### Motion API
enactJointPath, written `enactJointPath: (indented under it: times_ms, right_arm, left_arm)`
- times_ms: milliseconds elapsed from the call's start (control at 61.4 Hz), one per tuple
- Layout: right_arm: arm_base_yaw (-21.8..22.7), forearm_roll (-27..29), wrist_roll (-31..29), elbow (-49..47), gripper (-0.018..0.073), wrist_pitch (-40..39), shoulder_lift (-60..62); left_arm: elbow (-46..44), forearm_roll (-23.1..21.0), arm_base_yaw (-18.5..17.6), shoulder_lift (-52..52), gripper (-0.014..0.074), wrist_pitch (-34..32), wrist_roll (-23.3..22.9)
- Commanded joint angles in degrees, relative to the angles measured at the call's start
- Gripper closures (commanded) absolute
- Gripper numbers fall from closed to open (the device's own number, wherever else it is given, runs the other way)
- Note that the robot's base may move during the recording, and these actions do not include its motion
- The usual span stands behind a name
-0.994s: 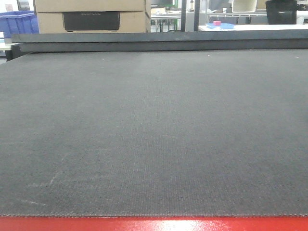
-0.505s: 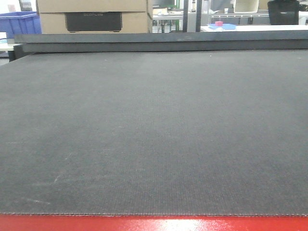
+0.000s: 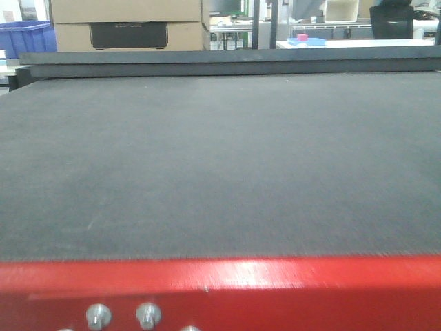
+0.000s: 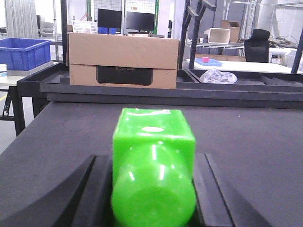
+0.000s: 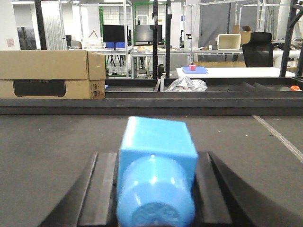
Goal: Grab block from conveyor and place in blue bin
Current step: 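Drive the base away from the conveyor holding both blocks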
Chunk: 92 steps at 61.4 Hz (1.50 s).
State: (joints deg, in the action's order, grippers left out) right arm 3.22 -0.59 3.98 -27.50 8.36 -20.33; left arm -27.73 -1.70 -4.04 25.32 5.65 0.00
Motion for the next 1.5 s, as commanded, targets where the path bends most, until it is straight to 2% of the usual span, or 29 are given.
enactJointPath:
  times_ms: [0, 1483]
  right_arm:
    - [0.04, -0.53, -0.44, 0.04, 0.0721, -1.28, 0.33]
    - [0.04, -0.53, -0.44, 0.04, 0.0721, -1.28, 0.33]
  left_arm:
    - [-0.04, -0.37, -0.25, -0.46, 0.0707, -1.09, 0.0]
    - [-0.04, -0.37, -0.25, -0.46, 0.0707, -1.09, 0.0]
